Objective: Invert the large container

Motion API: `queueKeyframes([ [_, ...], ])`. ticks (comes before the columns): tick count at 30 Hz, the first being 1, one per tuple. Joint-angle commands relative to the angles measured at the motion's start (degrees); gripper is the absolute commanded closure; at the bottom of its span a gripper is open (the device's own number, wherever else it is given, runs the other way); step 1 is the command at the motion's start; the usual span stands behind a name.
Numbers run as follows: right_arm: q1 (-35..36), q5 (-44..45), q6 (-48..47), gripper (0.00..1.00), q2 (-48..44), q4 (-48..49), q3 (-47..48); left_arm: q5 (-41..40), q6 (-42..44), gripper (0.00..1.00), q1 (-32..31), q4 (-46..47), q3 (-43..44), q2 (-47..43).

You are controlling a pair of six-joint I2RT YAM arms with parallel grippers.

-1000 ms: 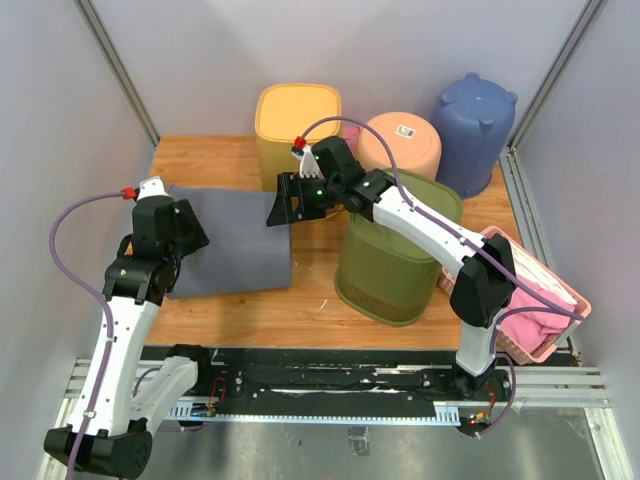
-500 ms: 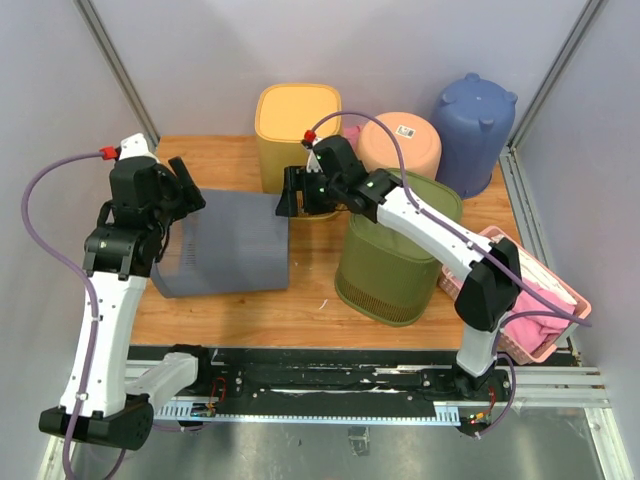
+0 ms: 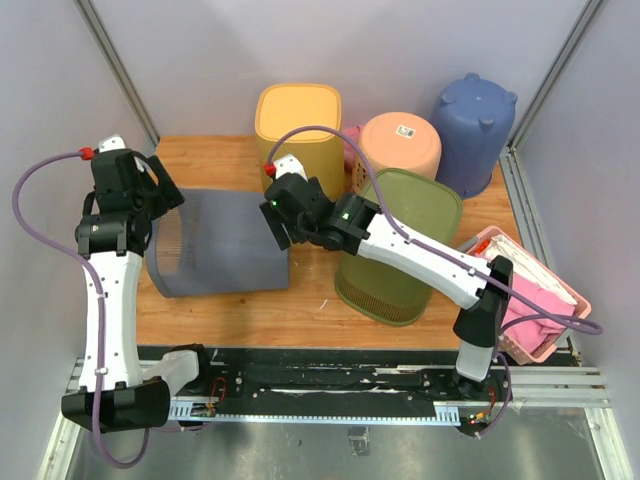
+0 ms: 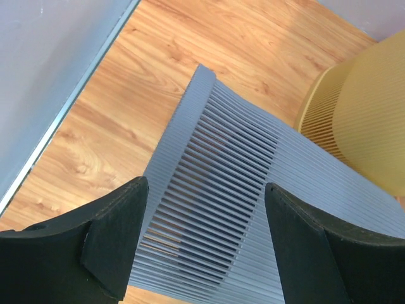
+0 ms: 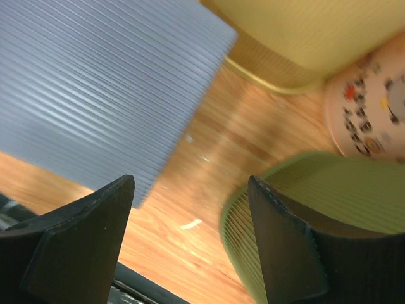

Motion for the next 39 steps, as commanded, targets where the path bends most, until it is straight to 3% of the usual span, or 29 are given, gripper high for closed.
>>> queueKeyframes([
  [1,-0.3,12.16,2.02,0.26,-2.29,-6.96,-8.64,5.05,0.65,0.21,3.01,2.43,-0.93,0.73],
  [5,-0.87,17.42,3.54,0.27,-4.14,-7.34,-12.76,5.33,-0.35,0.21,3.77,3.95,-3.98,0.45],
  [15,-2.29,5.65,3.42,0.26,-0.69,-4.89,-0.86,9.36,-0.9,0.21,4.24,5.28,-8.73,-1.48],
  [19,-5.47,-7.17,6.94,0.26,-0.64,1.28,-0.37,9.97,-0.96,0.22,4.32,5.09,-7.26,-2.22],
  [25,-11.9,-28.13,14.41,0.26,1.48,13.25,-6.17,3.82,-0.23,0.2,4.33,4.15,-3.37,-1.01],
  [39,-12.5,-41.02,18.07,0.26,8.43,16.58,-4.3,4.36,-0.24,0.2,6.1,7.91,-12.77,-0.3],
])
